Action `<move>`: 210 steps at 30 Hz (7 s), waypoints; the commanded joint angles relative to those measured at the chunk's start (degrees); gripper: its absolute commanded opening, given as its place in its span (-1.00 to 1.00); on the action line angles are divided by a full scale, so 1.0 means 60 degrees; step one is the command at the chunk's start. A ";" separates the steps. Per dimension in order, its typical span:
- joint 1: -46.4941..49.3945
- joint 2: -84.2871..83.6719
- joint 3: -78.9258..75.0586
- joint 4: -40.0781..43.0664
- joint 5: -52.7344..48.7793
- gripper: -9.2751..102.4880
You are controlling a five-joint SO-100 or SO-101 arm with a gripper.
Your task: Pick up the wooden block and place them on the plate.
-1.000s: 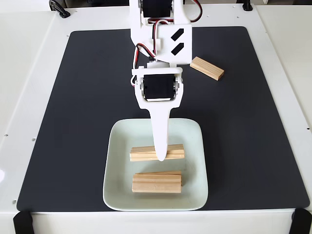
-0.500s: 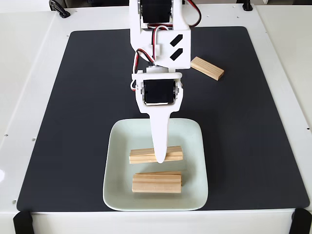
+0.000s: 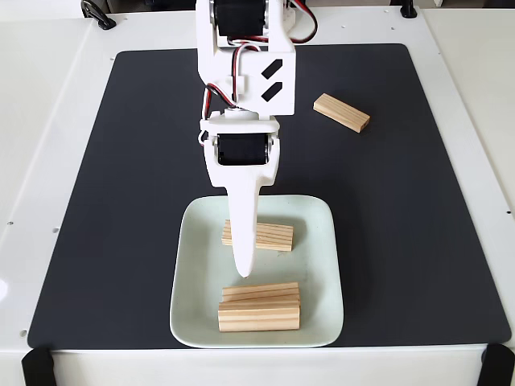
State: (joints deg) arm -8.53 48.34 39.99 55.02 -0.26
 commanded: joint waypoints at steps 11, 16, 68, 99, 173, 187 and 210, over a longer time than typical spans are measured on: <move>-0.0117 0.1685 0.0103 0.0073 0.0044 0.07; -0.0205 0.3604 0.2490 0.0073 -0.0015 0.05; -0.5024 0.7163 0.7471 0.5347 -0.5537 -0.84; -0.3926 0.7236 1.0474 0.2490 -1.6479 -0.06; -0.5010 1.0107 1.1602 0.1128 -1.6304 -0.85; -0.5581 1.4795 1.1587 -0.2681 -1.3462 -0.85; -0.1216 0.9976 0.8276 -0.6738 0.1626 -0.85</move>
State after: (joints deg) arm -17.31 111.80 92.55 16.00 8.79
